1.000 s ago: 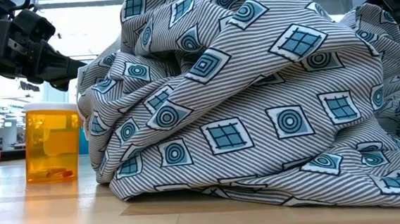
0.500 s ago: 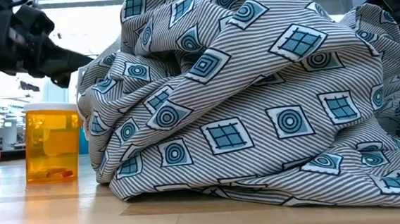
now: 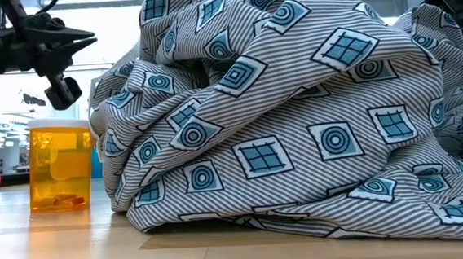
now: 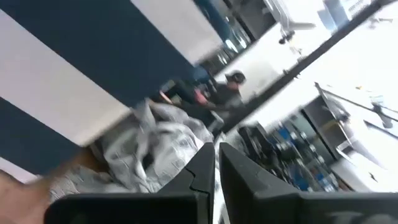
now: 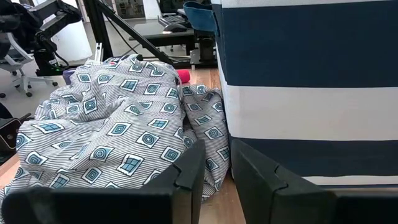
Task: Pick & place medical supplies in basket/bin
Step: Put the gray patterned patient gown into the blue bin
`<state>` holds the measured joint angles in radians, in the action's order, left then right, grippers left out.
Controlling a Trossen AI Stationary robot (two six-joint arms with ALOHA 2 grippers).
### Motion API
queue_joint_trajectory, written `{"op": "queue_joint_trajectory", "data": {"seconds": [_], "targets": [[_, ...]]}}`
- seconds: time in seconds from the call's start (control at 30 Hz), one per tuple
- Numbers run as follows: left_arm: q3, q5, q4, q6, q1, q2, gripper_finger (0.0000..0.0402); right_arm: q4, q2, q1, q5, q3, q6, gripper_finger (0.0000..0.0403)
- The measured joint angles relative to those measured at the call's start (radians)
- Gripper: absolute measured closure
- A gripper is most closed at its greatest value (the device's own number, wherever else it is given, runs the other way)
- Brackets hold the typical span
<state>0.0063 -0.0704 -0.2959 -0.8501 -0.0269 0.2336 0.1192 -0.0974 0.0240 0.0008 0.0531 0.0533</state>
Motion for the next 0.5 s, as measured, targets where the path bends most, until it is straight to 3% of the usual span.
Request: {"op": "queue_joint_trajectory", "data": {"seconds": [0.23,0.33,0.43,0.5], "targets": [[0.000,0.002,0.009,-0.073,0.000,0.040,0.0387,0.000,0.000,0.000,0.000,0.000,0.000,0.0326],[0.000,-0.037,0.008,-0.216,0.000,0.068,0.0387,0.000,0.000,0.000,0.002,0.000,-0.007,0.0326],[0.000,-0.122,0.036,-0.412,-0.002,0.111,0.0383,-0.038,0.000,-0.006,0.029,-0.006,-0.125,0.0326],[0.000,-0.185,0.033,-0.504,-0.018,0.154,0.0375,-0.142,-0.002,-0.005,0.028,-0.014,-0.036,0.0326]]}}
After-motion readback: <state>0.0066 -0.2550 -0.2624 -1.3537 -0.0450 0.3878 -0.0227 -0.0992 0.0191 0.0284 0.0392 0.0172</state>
